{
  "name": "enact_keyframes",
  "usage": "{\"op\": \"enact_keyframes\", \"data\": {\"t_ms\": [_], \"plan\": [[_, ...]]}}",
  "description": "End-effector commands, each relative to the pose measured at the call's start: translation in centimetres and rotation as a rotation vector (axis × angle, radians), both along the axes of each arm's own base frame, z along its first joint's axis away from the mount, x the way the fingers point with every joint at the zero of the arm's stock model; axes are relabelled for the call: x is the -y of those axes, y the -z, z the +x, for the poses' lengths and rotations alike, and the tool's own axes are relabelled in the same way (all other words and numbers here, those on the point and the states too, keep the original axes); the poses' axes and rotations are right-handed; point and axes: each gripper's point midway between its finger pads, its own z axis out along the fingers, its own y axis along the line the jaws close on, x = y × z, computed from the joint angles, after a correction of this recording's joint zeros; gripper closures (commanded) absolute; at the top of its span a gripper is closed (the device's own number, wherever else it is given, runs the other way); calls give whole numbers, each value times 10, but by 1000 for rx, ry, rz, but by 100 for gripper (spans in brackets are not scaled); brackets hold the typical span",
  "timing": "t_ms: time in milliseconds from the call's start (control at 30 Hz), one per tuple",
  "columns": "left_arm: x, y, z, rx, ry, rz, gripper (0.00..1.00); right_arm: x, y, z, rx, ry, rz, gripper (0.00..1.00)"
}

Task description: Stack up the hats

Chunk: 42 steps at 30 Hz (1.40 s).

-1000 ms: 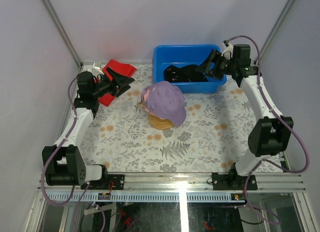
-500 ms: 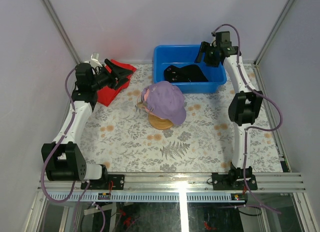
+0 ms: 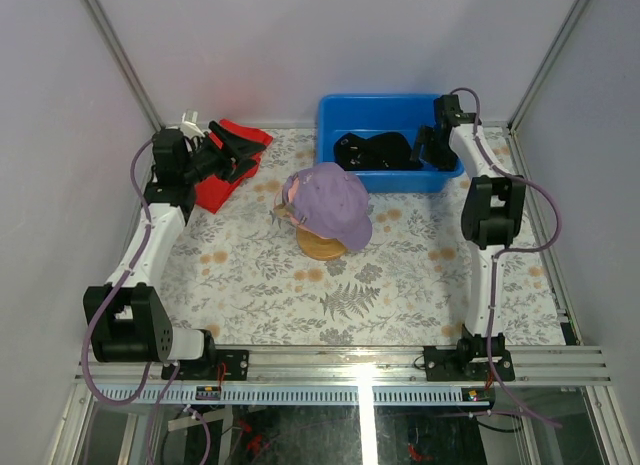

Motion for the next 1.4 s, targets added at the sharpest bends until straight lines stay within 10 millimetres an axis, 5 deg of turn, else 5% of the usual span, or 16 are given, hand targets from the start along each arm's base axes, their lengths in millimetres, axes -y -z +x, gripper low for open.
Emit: {"op": "enact_keyframes", "data": {"t_ms": [0, 167, 300, 500, 1033, 1367], "plan": [[-4, 2, 4, 15, -21, -9, 36, 42, -44, -28, 30, 118, -99, 21], [-3, 7, 1, 11, -16, -16, 36, 69, -42, -69, 14, 177, -151, 20], [-2, 10, 0, 8, -9, -24, 36, 58, -53, -71, 86, 120, -93, 18], [-1, 9, -1, 18, -3, -31, 36, 5, -68, -44, 200, -71, 157, 12], [-2, 11, -11, 18, -3, -9, 35, -4, -32, 41, 284, -93, 212, 1], [-3, 16, -10, 10, -6, 13, 35, 6, -2, 63, 310, -134, 132, 1]]}}
